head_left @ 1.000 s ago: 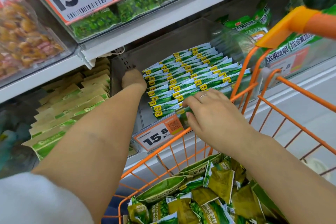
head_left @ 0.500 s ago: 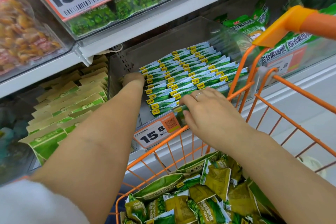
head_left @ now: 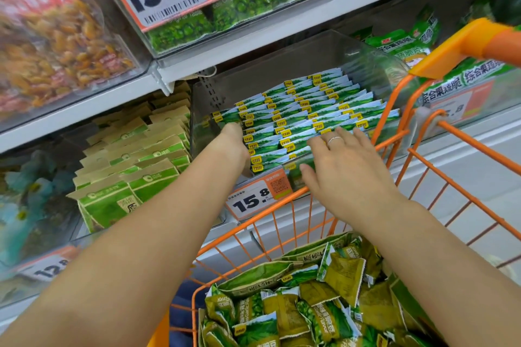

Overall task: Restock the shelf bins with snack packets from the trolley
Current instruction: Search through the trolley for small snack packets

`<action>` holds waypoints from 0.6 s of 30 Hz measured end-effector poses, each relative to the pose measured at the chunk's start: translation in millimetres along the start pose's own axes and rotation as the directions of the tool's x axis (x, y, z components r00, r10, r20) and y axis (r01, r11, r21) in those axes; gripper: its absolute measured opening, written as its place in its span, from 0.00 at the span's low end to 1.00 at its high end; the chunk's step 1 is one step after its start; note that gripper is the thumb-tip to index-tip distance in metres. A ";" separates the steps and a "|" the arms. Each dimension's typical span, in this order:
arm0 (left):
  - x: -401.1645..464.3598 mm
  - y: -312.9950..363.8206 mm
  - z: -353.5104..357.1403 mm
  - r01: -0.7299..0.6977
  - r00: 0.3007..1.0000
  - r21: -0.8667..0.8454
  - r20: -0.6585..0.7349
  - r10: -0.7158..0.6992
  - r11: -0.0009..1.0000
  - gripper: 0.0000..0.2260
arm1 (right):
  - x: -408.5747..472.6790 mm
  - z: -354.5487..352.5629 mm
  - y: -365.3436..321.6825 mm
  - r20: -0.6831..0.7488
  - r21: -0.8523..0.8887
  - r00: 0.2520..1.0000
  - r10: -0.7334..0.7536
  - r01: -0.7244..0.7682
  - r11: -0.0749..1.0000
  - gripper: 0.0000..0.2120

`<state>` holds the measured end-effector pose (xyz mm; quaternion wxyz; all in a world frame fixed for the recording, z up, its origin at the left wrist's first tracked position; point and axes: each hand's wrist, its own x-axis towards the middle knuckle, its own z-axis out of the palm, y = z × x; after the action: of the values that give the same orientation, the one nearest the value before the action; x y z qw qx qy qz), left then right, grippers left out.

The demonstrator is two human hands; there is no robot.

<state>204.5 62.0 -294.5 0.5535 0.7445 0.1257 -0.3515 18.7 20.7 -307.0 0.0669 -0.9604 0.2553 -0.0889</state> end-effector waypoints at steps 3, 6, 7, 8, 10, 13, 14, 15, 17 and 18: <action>-12.7 -6.7 2.0 -0.041 0.999 0.008 0.022 0.041 0.999 0.24 | 0.4 -3.1 2.5 0.005 -0.030 0.997 0.082 -0.082 0.996 0.27; 23.1 -4.5 6.4 0.004 1.000 -0.012 0.011 -0.004 1.000 0.30 | 1.7 -4.1 -1.3 -0.017 0.003 0.998 0.061 -0.061 0.998 0.23; 51.4 -3.9 5.0 0.032 0.997 -0.009 0.071 -0.031 0.999 0.32 | 2.0 -3.8 -3.1 -0.020 0.009 0.999 0.051 -0.051 0.999 0.22; 66.4 -3.9 3.7 0.025 0.996 0.024 0.086 -0.027 0.999 0.32 | 2.1 -3.3 -4.2 -0.026 0.017 0.999 0.042 -0.041 0.999 0.21; 37.8 -1.5 2.8 0.018 0.993 0.055 0.117 -0.024 0.998 0.29 | 1.4 -4.0 -3.3 -0.039 0.037 0.999 0.032 -0.031 0.999 0.20; 2.4 -4.3 -2.0 -0.028 1.000 0.110 0.016 0.026 0.994 0.25 | -0.1 -7.0 1.3 -0.047 0.059 0.999 0.022 -0.019 0.998 0.20; 4.2 -6.3 -2.7 -0.016 1.000 0.101 0.007 0.016 0.995 0.26 | -0.6 -7.8 2.3 -0.049 0.060 0.999 0.022 -0.019 0.998 0.19; 1.8 -8.1 -5.5 -0.032 0.999 0.097 0.039 0.029 0.995 0.26 | -1.0 -8.1 2.6 -0.051 0.060 0.998 0.024 -0.021 0.998 0.18; -5.4 -11.6 -8.8 -0.033 0.996 0.079 0.081 0.026 0.996 0.24 | -1.1 -8.1 2.4 -0.057 0.061 0.998 0.027 -0.023 0.998 0.16; -7.5 -12.6 -9.0 -0.018 0.994 0.079 0.110 0.009 0.997 0.25 | -0.8 -8.2 2.4 -0.062 0.064 0.998 0.029 -0.025 0.998 0.15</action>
<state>195.2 76.3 -297.5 0.5317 0.7464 0.0762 -0.3928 15.2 18.4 -299.5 0.0904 -0.9510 0.2672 -0.1265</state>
